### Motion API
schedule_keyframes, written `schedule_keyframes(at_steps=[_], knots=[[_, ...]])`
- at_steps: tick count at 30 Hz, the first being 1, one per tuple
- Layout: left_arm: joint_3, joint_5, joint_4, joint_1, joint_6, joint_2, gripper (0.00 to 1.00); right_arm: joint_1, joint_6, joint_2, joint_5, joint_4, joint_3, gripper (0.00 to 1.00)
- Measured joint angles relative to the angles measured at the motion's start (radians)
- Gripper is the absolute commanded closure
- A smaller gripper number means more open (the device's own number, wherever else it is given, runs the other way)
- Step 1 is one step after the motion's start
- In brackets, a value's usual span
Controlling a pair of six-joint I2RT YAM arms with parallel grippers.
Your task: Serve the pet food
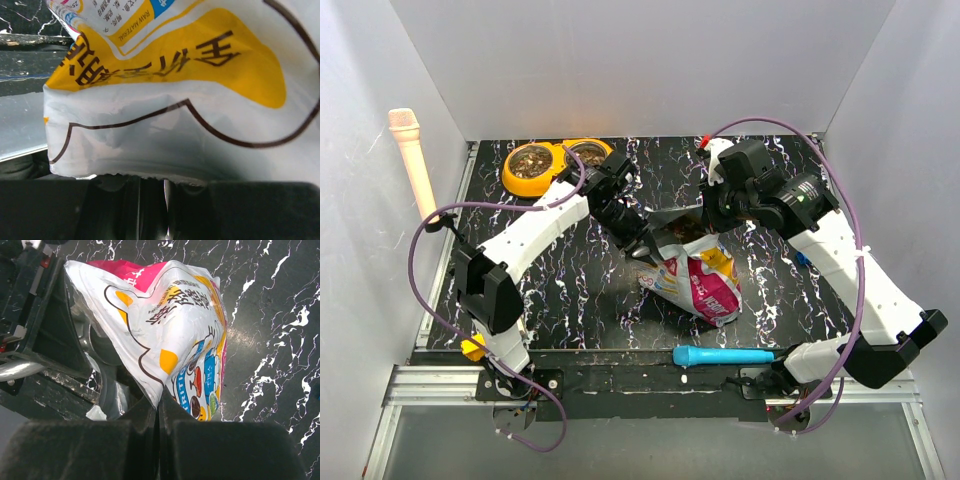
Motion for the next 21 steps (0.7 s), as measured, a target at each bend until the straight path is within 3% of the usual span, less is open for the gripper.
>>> schedule_keyframes(at_steps=[7,21], knots=[[-0.042,0.064,0.058,-0.001,-0.043,0.025,1.00,0.000,-0.013,0.002,0.003,0.002,0.000,0.99],[-0.170,0.206,0.439,-0.046,-0.134,0.115,1.00,-0.014,-0.002,-0.014,0.019,0.007,-0.025,0.99]])
